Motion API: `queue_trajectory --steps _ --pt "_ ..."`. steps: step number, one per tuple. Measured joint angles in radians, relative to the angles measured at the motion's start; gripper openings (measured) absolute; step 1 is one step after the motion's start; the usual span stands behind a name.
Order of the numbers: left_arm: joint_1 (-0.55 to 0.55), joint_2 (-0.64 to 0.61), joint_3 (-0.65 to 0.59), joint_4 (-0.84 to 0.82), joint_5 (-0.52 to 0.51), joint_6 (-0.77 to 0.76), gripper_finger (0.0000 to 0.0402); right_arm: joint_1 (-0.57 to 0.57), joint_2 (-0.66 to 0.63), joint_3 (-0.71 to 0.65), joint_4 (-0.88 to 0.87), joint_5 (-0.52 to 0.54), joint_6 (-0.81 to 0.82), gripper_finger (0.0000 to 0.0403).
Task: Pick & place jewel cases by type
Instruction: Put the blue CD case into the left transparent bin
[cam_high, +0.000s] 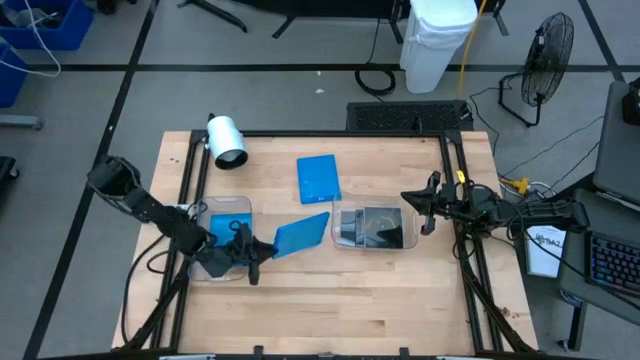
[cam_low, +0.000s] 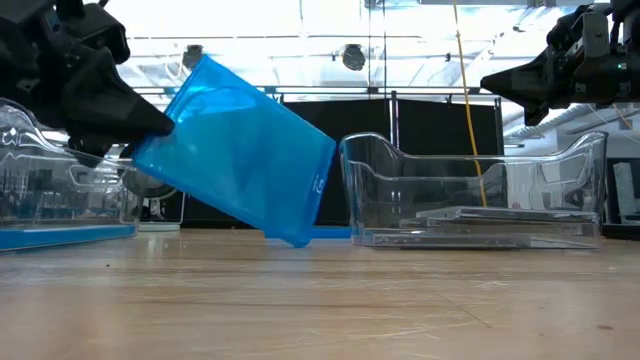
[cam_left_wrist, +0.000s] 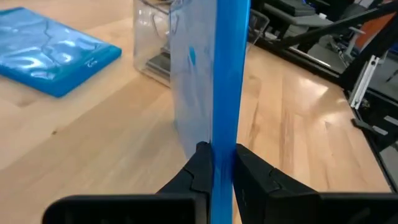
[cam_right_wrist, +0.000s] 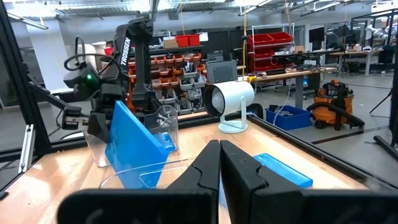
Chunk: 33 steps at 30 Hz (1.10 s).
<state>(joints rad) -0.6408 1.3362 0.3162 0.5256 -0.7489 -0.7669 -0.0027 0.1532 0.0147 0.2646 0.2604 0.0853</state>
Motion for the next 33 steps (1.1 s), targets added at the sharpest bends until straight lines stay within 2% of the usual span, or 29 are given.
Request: queue_trajectory --steps 4,11,19,26,33 --pt "0.017 0.052 0.002 -0.033 0.009 -0.086 0.0043 0.0 0.0 0.0 0.0 0.0 0.0 0.0004" --pt "0.034 0.101 0.003 -0.01 0.004 -0.117 0.0043 0.0 0.0 0.0 0.0 0.0 0.0 0.0004" --pt "0.09 0.105 -0.003 0.232 0.126 0.139 0.0043 0.0 0.0 0.0 0.0 0.0 0.0 0.0004" --pt "0.153 0.105 -0.002 0.244 0.194 0.158 0.0043 0.0 0.0 0.0 0.0 0.0 0.0 0.0004" --pt "0.201 0.104 -0.002 0.317 0.288 0.242 0.0043 0.0 0.0 0.0 0.0 0.0 0.0 0.0004"
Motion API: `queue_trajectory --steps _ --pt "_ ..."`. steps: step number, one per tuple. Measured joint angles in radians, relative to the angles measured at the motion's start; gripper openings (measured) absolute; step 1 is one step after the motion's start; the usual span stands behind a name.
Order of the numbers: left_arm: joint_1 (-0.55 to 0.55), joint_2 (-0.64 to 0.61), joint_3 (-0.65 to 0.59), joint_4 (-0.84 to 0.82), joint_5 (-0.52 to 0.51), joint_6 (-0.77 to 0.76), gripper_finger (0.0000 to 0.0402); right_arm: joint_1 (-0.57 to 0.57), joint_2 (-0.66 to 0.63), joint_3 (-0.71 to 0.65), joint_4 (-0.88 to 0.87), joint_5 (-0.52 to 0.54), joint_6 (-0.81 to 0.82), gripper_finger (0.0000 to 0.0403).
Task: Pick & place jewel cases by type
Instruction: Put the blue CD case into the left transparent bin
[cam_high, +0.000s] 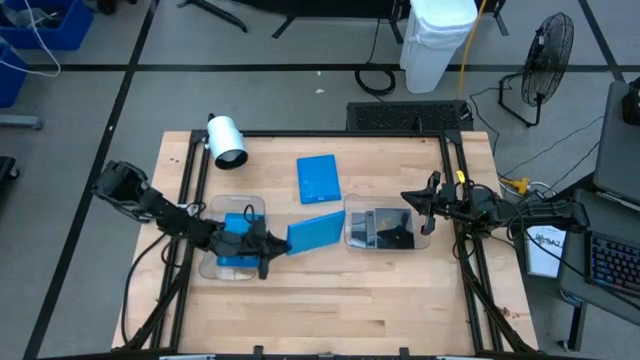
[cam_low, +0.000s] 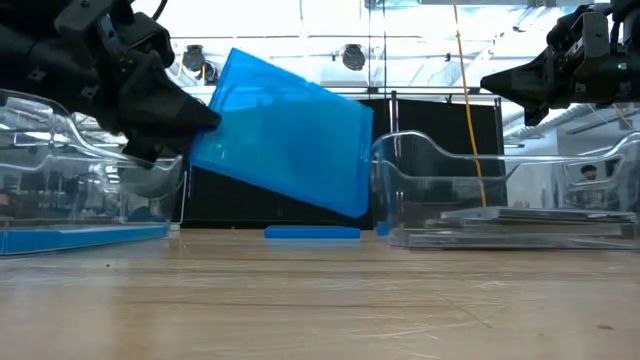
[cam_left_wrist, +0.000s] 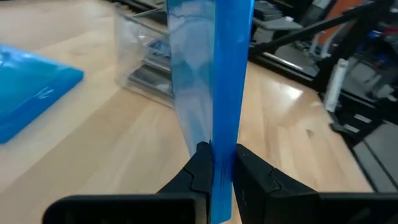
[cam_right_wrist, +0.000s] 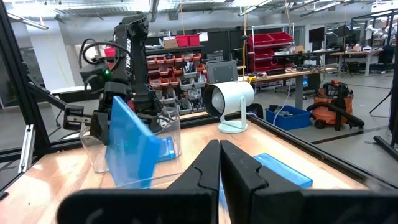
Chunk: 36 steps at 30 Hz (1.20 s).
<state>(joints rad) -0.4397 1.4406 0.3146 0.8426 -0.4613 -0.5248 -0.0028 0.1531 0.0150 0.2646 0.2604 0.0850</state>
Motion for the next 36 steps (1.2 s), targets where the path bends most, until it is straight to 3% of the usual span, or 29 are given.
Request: queue_trajectory --steps 13,18,22,25,28,30,36 --pt "0.009 -0.003 0.002 0.182 0.127 0.136 0.0043 0.0 0.0 0.0 0.0 0.0 0.0 0.0004" --pt "-0.033 -0.12 0.017 0.131 0.15 0.159 0.0043 0.0 0.0 0.0 0.0 0.0 0.0 0.0004" --pt "-0.104 -0.287 0.106 -0.233 0.06 0.147 0.0043 0.0 0.0 0.0 -0.001 0.0 0.0 0.0004" --pt "-0.161 -0.379 0.283 -0.697 -0.087 0.087 0.0043 0.0 0.0 0.0 -0.002 0.0 0.0 0.0004" --pt "-0.189 -0.379 0.507 -1.095 -0.16 0.021 0.0043 0.0 0.0 0.0 -0.002 0.0 0.0 0.0004" --pt "-0.194 -0.357 0.655 -1.273 -0.139 0.02 0.0043 0.0 0.001 0.0 -0.002 0.0 0.0 0.0004" --pt "-0.156 -0.246 1.052 -1.805 0.068 -0.012 0.0043 0.0 0.001 0.0 -0.001 0.0 0.0 0.0004"
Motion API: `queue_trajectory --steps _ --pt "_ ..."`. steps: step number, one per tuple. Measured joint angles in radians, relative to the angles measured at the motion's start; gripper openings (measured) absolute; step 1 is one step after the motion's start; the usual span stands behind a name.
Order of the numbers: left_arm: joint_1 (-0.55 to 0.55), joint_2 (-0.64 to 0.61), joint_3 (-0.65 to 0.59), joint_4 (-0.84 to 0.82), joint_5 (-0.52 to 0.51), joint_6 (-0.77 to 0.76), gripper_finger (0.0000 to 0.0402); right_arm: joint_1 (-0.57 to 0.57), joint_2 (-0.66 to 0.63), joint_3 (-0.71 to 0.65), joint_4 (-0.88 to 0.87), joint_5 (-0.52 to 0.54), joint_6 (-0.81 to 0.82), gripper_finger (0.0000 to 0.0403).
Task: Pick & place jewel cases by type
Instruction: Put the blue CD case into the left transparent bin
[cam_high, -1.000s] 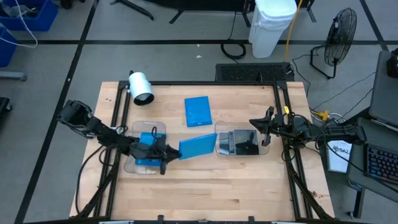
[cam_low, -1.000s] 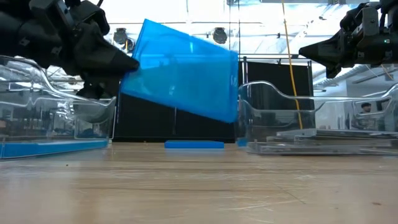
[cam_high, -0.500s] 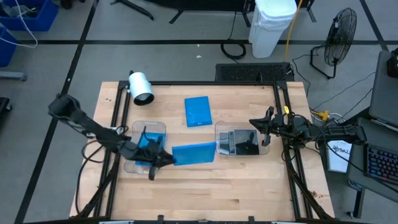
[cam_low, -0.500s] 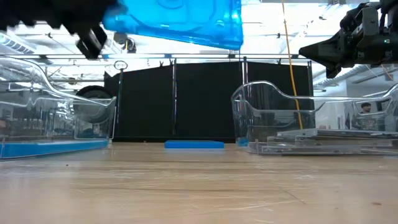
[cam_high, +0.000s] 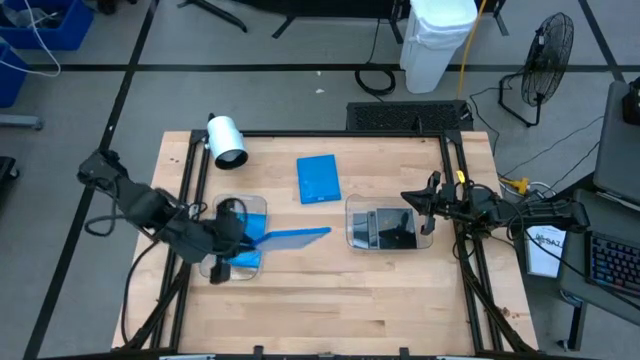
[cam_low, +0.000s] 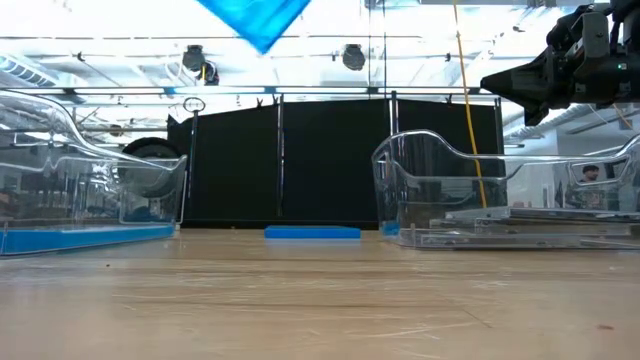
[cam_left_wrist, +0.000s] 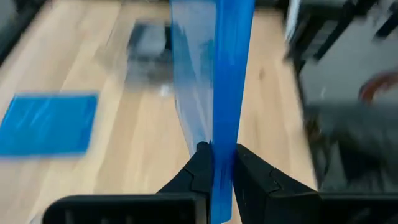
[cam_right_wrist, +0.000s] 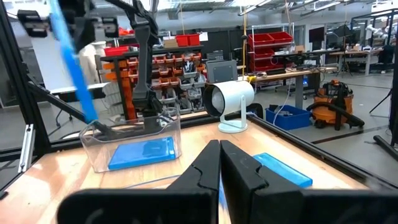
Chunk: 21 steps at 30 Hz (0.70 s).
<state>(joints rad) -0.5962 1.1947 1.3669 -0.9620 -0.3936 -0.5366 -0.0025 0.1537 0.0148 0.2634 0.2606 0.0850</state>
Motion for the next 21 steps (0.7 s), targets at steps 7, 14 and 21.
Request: queue_trajectory --steps 7,14,21 --pt "0.031 0.131 0.243 -0.528 0.178 -0.081 0.0043 0.0 0.0 0.0 0.0 0.0 0.0 0.0004" --pt "0.046 0.182 0.264 -0.606 0.208 0.021 0.0043 0.0 0.0 0.0 0.001 0.0 0.0 0.0004" --pt "0.059 0.188 0.263 -0.609 0.187 0.016 0.0043 0.0 0.0 0.0 0.001 0.0 0.0 0.0004"
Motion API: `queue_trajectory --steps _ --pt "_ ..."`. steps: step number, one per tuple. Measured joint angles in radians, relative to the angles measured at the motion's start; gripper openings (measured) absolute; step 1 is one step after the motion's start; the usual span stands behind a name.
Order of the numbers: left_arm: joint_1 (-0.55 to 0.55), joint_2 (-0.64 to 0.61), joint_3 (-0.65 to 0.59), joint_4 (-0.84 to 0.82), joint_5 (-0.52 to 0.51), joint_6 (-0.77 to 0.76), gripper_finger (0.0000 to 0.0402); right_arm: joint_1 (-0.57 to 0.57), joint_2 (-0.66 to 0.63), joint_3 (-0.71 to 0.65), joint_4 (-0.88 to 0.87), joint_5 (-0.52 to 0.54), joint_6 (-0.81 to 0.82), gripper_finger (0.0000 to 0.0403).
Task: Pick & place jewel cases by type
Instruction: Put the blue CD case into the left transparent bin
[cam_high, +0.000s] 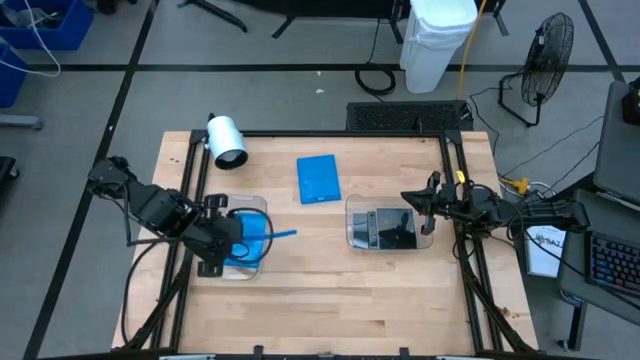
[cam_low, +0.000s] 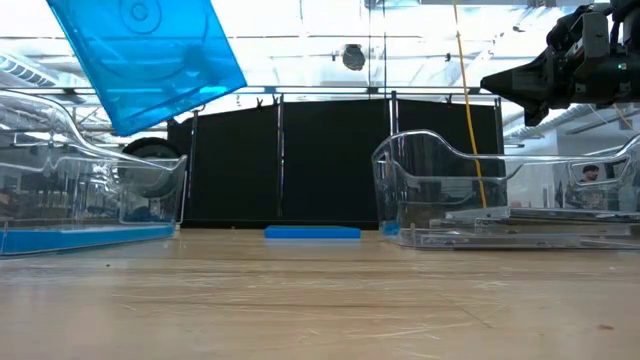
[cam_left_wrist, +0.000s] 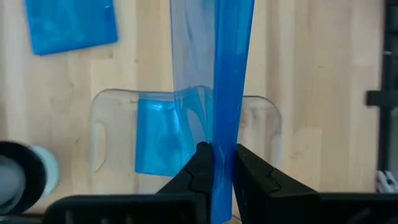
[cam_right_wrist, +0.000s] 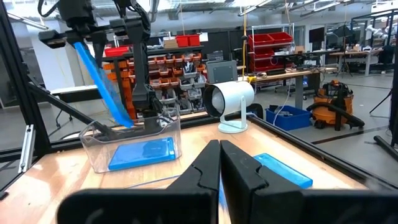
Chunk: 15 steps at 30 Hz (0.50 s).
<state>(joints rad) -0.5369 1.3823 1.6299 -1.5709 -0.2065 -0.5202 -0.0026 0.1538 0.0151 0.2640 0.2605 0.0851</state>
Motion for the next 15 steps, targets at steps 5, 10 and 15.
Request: queue_trajectory --steps 5,10,15 --pt "-0.003 0.021 0.0 -0.001 -0.093 -0.079 0.0043 0.0 0.0 0.0 0.0 0.0 0.0 0.0004" --pt "-0.003 0.062 -0.008 0.001 -0.05 -0.148 0.0043 0.0 0.0 0.0 0.0 0.0 0.0 0.0004" --pt "-0.01 0.071 -0.056 -0.001 0.082 -0.217 0.0043 0.0 0.0 0.0 0.0 0.0 0.0 0.0004"
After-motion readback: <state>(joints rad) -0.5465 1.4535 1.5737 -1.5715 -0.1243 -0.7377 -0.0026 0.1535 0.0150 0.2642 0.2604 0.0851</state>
